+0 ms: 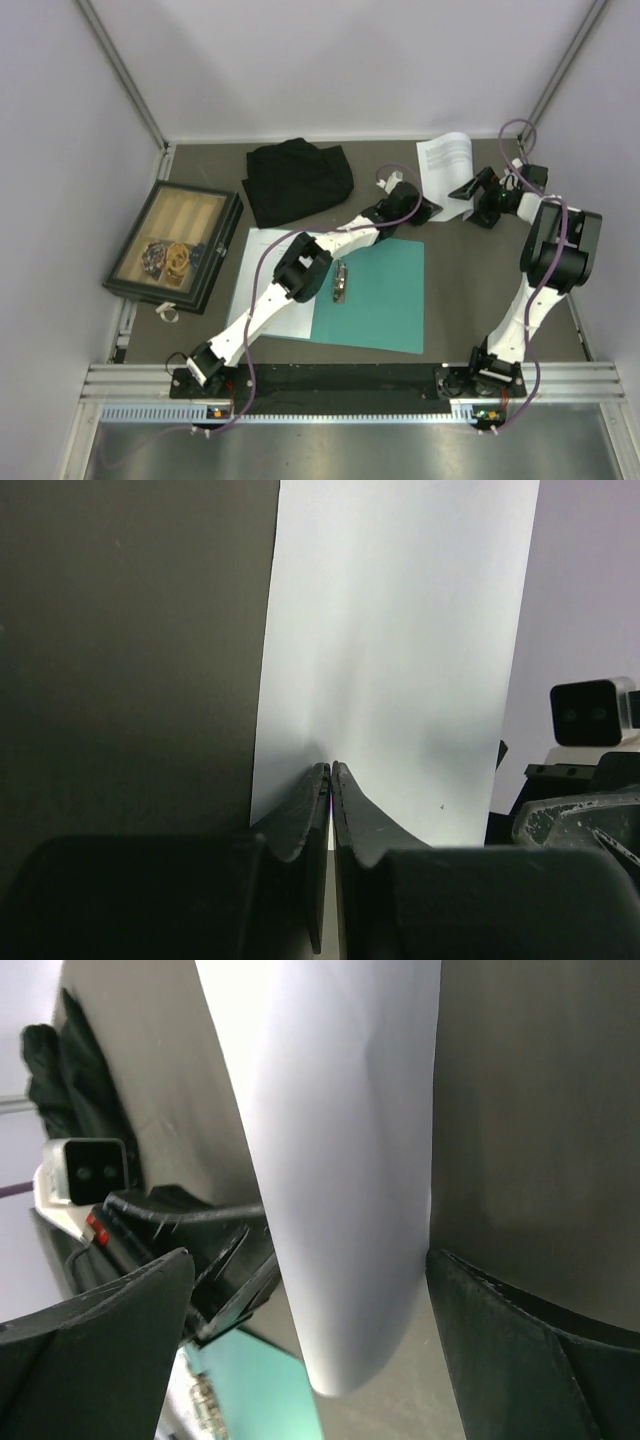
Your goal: Put the files into the folder
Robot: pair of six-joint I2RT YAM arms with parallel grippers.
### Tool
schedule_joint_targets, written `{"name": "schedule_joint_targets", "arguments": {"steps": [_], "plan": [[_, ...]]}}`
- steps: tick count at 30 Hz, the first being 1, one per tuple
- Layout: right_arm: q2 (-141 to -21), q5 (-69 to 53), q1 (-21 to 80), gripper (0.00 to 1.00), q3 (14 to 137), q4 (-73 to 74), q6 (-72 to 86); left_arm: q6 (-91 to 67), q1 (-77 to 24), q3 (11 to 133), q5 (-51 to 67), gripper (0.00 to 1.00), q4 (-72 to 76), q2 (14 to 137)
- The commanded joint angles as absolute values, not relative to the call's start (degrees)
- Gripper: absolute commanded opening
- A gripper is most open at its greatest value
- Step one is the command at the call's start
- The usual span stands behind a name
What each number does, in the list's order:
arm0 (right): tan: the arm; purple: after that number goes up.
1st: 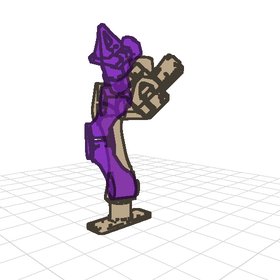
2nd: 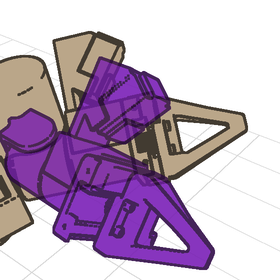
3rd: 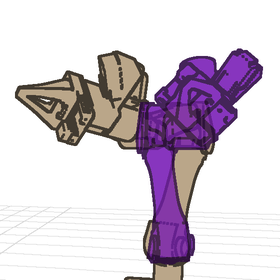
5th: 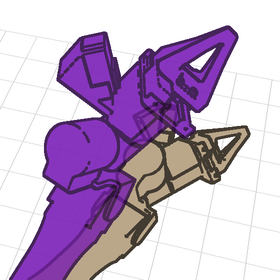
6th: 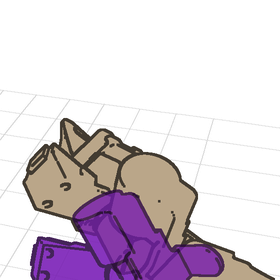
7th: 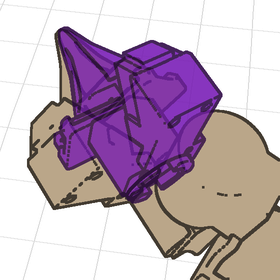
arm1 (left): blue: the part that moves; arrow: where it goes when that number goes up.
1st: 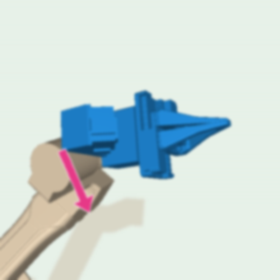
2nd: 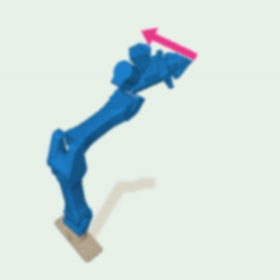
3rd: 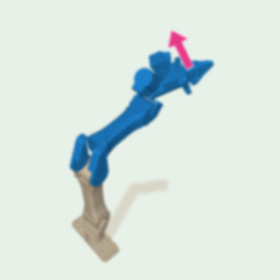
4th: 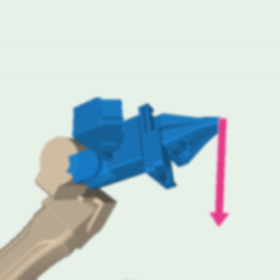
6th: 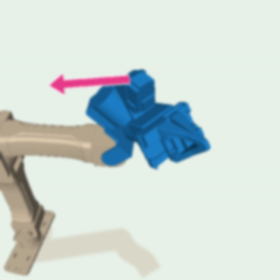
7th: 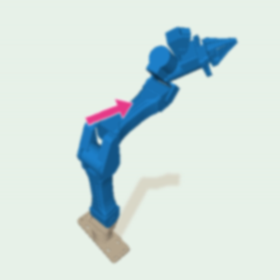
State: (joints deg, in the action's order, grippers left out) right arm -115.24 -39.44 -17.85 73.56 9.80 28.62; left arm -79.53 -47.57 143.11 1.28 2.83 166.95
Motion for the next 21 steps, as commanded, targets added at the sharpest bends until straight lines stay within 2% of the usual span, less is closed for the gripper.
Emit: {"name": "schedule_joint_targets", "arguments": {"steps": [1,11,17,21], "plan": [[-111.27,-39.91,-18.11,0.99,67.61,0.37,38.12,-78.22,-47.37,139.83,3.25,0.11,-8.26,168.04],[-108.02,-30.77,-17.40,0.99,59.95,-9.22,48.34,-78.58,-47.37,139.83,3.87,0.11,-8.09,168.40],[-110.74,-29.45,-17.23,0.98,61.96,-13.18,47.98,-77.87,-47.29,139.31,4.22,0.11,-8.70,168.22],[-108.90,-27.43,-17.14,0.92,59.69,-15.03,50.27,-78.05,-47.20,139.04,4.22,0.11,-8.35,168.14]]}}
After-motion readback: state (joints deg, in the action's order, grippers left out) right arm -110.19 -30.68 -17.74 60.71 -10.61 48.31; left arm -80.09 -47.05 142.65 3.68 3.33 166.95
